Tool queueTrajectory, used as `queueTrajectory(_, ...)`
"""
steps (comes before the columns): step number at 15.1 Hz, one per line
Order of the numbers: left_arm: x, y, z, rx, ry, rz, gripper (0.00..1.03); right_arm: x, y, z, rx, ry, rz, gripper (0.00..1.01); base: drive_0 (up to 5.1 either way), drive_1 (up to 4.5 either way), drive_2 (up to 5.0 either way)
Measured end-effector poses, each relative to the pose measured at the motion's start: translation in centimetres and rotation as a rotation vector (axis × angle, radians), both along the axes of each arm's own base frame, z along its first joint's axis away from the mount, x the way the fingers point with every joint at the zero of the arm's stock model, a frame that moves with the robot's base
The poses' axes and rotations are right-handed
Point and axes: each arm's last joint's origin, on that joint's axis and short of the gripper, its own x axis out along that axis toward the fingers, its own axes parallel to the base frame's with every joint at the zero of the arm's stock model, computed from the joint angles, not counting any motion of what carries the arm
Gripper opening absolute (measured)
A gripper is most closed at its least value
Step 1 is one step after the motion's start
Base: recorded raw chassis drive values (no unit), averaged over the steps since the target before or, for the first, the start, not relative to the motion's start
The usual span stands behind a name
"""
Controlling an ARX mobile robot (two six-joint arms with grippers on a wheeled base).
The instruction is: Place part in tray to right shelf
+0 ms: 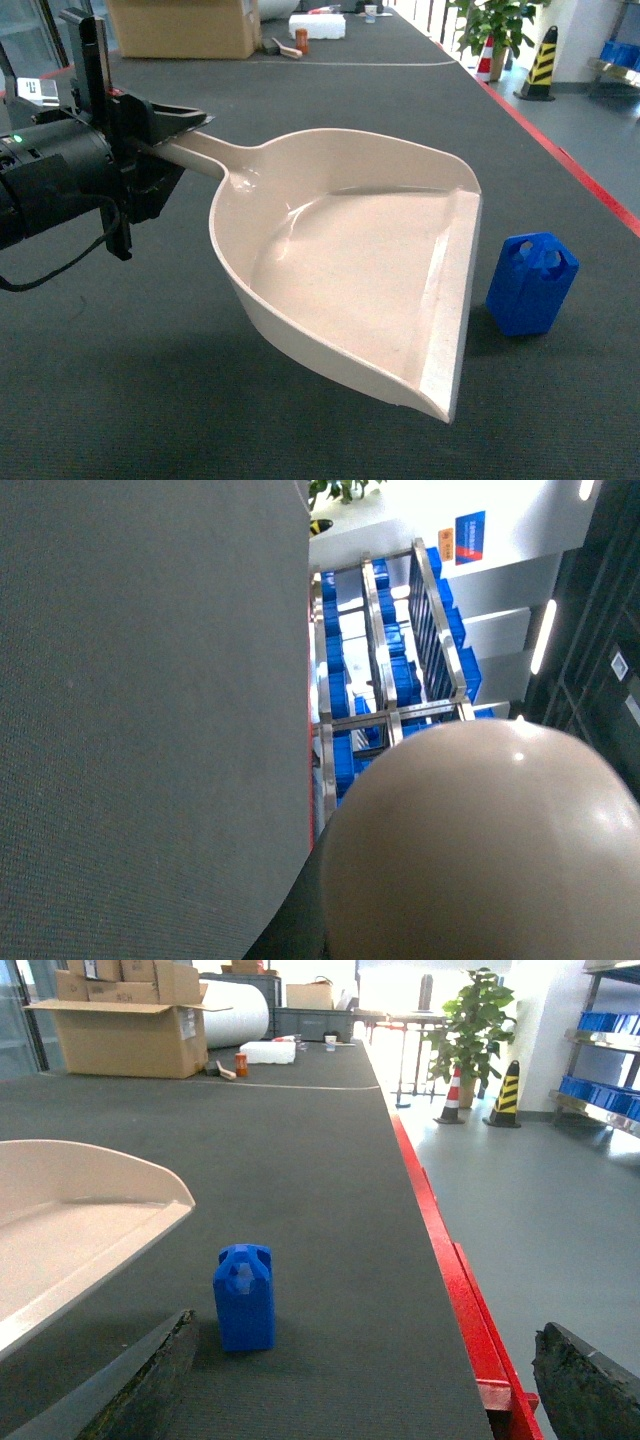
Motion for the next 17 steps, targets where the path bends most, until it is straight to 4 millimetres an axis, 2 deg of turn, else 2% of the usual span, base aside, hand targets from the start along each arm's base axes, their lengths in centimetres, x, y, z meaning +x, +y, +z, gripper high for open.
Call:
queueTrajectory(4, 0.3, 0.6, -1.9, -0.01, 0.069, 0.024, 0.17, 0.0, 0.0, 0.0, 0.0, 0.0, 0.0, 0.98, 0.0, 0.0, 0.0)
queueTrajectory(5, 0.3, 0.6, -1.8, -0.011, 0.063, 0.021, 0.17, 0.0, 0.0, -0.2, 0.001, 0.033, -0.016, 0.98, 0.0, 0.0, 0.0)
queueTrajectory(6, 0.3, 0.6, -1.8, -0.011, 0.061, 0.021, 0.17, 0.4, 0.2, -0.1, -0.014, 0.218, -0.134, 0.98, 0.0, 0.0, 0.0)
queueTrajectory(7, 0.3, 0.5, -1.8, -0.011, 0.063, 0.018, 0.17, 2.3, -0.3, 1.2, -0.006, 0.295, -0.203, 0.98, 0.0, 0.0, 0.0)
queueTrajectory(8, 0.3, 0.5, -1.8, -0.009, 0.063, 0.018, 0.17, 4.5, -0.8, 2.6, 0.024, 0.304, -0.19, 0.98, 0.0, 0.0, 0.0)
queueTrajectory(9, 0.3, 0.5, -1.8, -0.01, 0.063, 0.017, 0.16, 7.6, -0.9, 3.5, 0.037, 0.344, -0.12, 0.98, 0.0, 0.0, 0.0)
queueTrajectory(11, 0.3, 0.5, -1.8, -0.01, 0.064, 0.018, 0.16, 13.4, 0.1, 3.1, 0.047, 0.512, 0.022, 0.98, 0.0, 0.0, 0.0)
queueTrajectory(13, 0.3, 0.5, -1.8, -0.01, 0.063, 0.018, 0.16, 18.2, 2.6, 3.0, -0.002, 0.593, 0.129, 0.98, 0.0, 0.0, 0.0)
queueTrajectory(15, 0.3, 0.5, -1.8, -0.01, 0.063, 0.018, 0.16, 21.6, 4.3, 2.5, -0.033, 0.664, 0.143, 0.98, 0.0, 0.0, 0.0)
queueTrajectory(17, 0.3, 0.5, -1.8, -0.01, 0.063, 0.018, 0.16, 24.0, 5.2, 1.2, -0.045, 0.724, 0.14, 0.98, 0.0, 0.0, 0.0)
